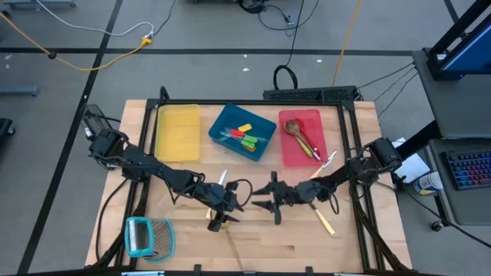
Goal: Pick & Place Kitchen Items
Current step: Put the golden spoon into the pink bin
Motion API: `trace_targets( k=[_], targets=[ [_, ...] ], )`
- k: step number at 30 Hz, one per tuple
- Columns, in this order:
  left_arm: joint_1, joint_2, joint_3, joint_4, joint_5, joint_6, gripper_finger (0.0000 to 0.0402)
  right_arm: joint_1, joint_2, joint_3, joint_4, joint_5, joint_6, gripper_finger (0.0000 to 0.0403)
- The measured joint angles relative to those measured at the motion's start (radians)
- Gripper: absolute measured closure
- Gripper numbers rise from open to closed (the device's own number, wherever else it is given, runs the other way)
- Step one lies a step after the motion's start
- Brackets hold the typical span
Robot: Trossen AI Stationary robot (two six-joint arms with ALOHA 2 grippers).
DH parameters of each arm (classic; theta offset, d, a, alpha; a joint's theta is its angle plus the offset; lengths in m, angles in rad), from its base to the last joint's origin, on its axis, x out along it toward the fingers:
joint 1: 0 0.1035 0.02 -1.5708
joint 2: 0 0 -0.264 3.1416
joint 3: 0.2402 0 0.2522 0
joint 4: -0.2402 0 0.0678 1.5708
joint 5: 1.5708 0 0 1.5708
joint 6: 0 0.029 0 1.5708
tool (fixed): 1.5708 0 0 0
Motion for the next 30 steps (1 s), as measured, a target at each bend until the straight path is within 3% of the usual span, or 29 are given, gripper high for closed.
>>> trace_targets(
  k=[7, 16, 21, 25, 30],
  targets=[
    [0.000, 0.000, 0.000, 0.117, -0.046, 0.000, 0.0215, 0.077, 0.000, 0.000, -0.004, 0.009, 0.000, 0.0261],
    [0.000, 0.000, 0.000, 0.146, -0.069, -0.036, 0.0215, 0.135, 0.000, 0.000, -0.041, 0.197, 0.001, 0.0261],
    [-0.053, 0.006, 0.000, 0.033, 0.076, 0.119, 0.0215, 0.134, 0.000, 0.000, -0.042, 0.213, 0.018, 0.0261],
    [-0.127, 0.049, 0.000, -0.028, 0.005, 0.232, 0.0215, 0.127, 0.000, 0.000, -0.052, 0.215, 0.013, 0.0261],
    [-0.167, 0.144, -0.001, 0.012, -0.041, 0.234, 0.0215, 0.115, 0.000, 0.000, -0.054, 0.217, 0.012, 0.0261]
  ],
)
